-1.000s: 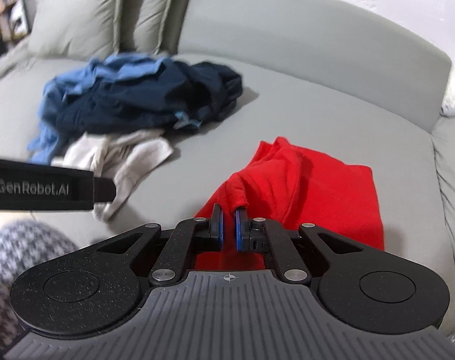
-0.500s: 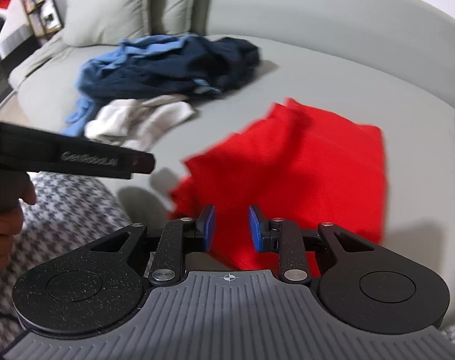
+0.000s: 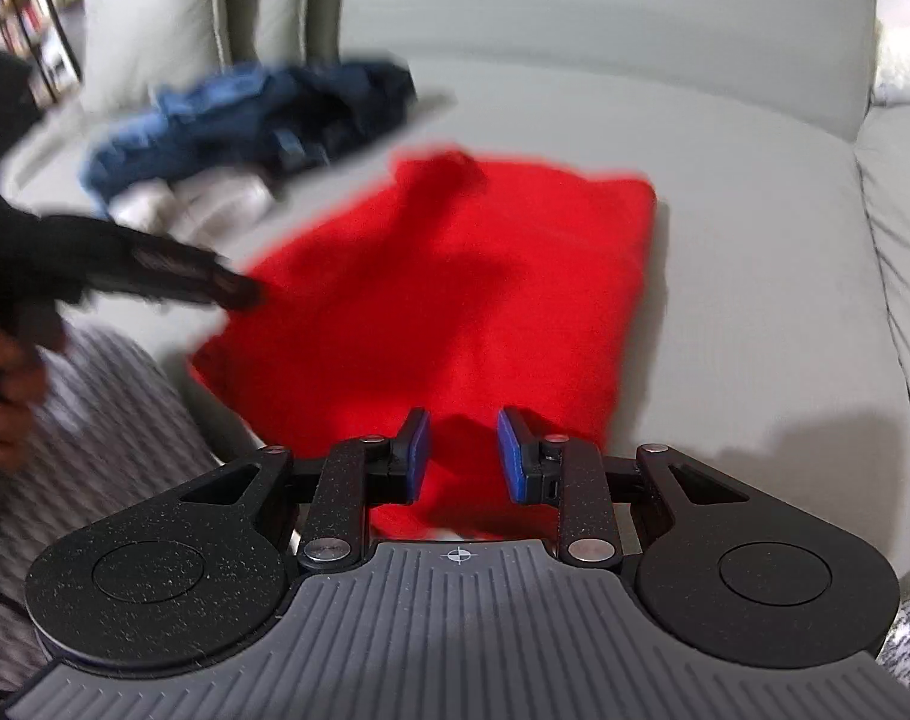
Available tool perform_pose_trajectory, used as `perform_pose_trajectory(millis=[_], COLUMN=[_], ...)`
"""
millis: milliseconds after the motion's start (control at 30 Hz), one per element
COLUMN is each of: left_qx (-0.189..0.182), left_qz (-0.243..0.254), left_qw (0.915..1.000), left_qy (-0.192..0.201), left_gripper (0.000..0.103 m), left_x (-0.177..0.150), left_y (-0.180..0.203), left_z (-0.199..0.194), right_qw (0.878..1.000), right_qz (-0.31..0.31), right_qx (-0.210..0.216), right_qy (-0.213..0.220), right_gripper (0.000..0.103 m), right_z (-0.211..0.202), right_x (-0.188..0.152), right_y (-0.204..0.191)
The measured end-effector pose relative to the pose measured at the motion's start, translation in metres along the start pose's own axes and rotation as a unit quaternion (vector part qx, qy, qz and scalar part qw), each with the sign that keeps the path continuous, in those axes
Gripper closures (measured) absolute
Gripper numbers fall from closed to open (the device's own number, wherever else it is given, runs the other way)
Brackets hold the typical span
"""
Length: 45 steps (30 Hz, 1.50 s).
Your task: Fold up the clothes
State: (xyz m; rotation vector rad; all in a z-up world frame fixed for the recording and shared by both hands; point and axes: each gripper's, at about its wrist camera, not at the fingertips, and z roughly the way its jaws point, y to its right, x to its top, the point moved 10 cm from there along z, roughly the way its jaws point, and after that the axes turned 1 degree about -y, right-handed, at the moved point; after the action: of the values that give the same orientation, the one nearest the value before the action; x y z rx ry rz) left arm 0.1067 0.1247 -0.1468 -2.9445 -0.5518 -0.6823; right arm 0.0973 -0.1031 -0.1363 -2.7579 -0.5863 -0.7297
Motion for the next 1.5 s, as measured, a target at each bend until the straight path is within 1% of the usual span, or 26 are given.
perform_pose_trajectory(millis=[33,100,133,167,233,300,367,433,500,533,600,667,733,800,833,867,933,967,1033,1067,1100,1133,1200,1267,1367,1500], left_qx=[-0.021,-0.037,-0.048,-0.061,-0.083,-0.124,-0.157,-0.185,-0.188,-0.188,-0.192,-0.203,-0.207,-0.181,-0.172,-0.162,-0.171,-0.18,-0.199,-0.203,-0.209,-0.215,-0.243,-0.262,-0.259,-0.24], left_qz=[-0.02,-0.032,-0.015,0.006,0.032,0.067,0.092,0.113,0.127,0.131,0.144,0.149,0.149,0.131,0.125,0.112,0.073,0.054,0.019,0.014,0.021,0.029,0.072,0.098,0.106,0.078], left_qw=[0.9996,0.9986,0.9976,0.9951,0.9899,0.9793,0.9709,0.9646,0.9626,0.9621,0.9599,0.9582,0.958,0.9683,0.9712,0.9758,0.9789,0.9786,0.9769,0.9755,0.9732,0.9704,0.9571,0.9485,0.9496,0.9587], left_qy=[0.004,0.022,0.048,0.078,0.111,0.145,0.155,0.15,0.148,0.147,0.144,0.137,0.131,0.113,0.107,0.096,0.086,0.083,0.077,0.083,0.095,0.107,0.14,0.149,0.141,0.132], left_gripper=[0.086,0.084,0.08,0.079,0.079,0.08,0.08,0.08,0.08,0.08,0.08,0.084,0.084,0.084,0.085,0.091,0.092,0.093,0.093,0.093,0.093,0.09,0.09,0.09,0.09,0.09], left_x=[0.0,0.004,0.007,0.011,0.014,0.017,0.018,0.019,0.022,0.023,0.028,0.032,0.034,0.04,0.041,0.041,0.042,0.043,0.044,0.045,0.046,0.047,0.052,0.058,0.072,0.086], left_y=[-0.004,-0.005,0.002,0.009,0.023,0.048,0.071,0.096,0.112,0.116,0.132,0.141,0.142,0.131,0.127,0.118,0.1,0.094,0.085,0.083,0.085,0.088,0.109,0.128,0.148,0.142], left_z=[-0.003,-0.014,-0.027,-0.041,-0.056,-0.072,-0.079,-0.077,-0.07,-0.068,-0.053,-0.039,-0.028,-0.007,-0.002,0.007,0.015,0.014,0.012,0.007,0.0,-0.006,-0.024,-0.029,-0.011,0.011], right_qw=[1.0,1.0,1.0,1.0,1.0,0.999,0.999,0.998,0.997,0.997,0.997,0.997,0.997,0.998,0.998,0.998,0.999,0.999,0.999,0.999,0.999,0.999,0.999,0.998,0.997,0.995], right_qz=[-0.001,-0.002,-0.002,0.004,0.014,0.025,0.031,0.034,0.038,0.039,0.038,0.035,0.032,0.029,0.028,0.027,0.025,0.02,0.02,0.019,0.019,0.019,0.029,0.035,0.041,0.057], right_qx=[0.0,0.001,0.001,0.004,0.011,0.019,0.02,0.016,0.008,0.005,0.004,0.004,0.006,0.008,0.009,0.009,0.007,-0.001,0.001,0.0,0.0,0.002,0.009,0.013,0.007,0.011], right_qy=[-0.002,-0.005,-0.006,-0.006,-0.003,0.016,0.035,0.051,0.064,0.068,0.072,0.074,0.07,0.061,0.055,0.049,0.04,0.03,0.033,0.032,0.031,0.03,0.034,0.053,0.068,0.076], right_gripper=[0.077,0.077,0.077,0.077,0.077,0.077,0.077,0.077,0.087,0.09,0.092,0.093,0.093,0.093,0.093,0.093,0.099,0.099,0.1,0.1,0.1,0.1,0.097,0.096,0.096,0.096], right_z=[-0.001,-0.004,-0.005,-0.007,-0.011,-0.018,-0.023,-0.026,-0.028,-0.028,-0.026,-0.022,-0.009,0.004,0.01,0.017,0.025,0.032,0.031,0.03,0.03,0.027,0.022,0.018,0.021,0.036], right_x=[0.0,0.0,0.001,0.001,0.003,0.01,0.018,0.024,0.033,0.036,0.042,0.048,0.055,0.058,0.057,0.057,0.054,0.049,0.047,0.047,0.046,0.047,0.051,0.061,0.077,0.1], right_y=[0.001,0.002,0.002,0.003,0.002,0.003,0.005,0.008,0.014,0.016,0.018,0.019,0.018,0.018,0.018,0.019,0.021,0.024,0.027,0.028,0.028,0.029,0.03,0.034,0.042,0.049])
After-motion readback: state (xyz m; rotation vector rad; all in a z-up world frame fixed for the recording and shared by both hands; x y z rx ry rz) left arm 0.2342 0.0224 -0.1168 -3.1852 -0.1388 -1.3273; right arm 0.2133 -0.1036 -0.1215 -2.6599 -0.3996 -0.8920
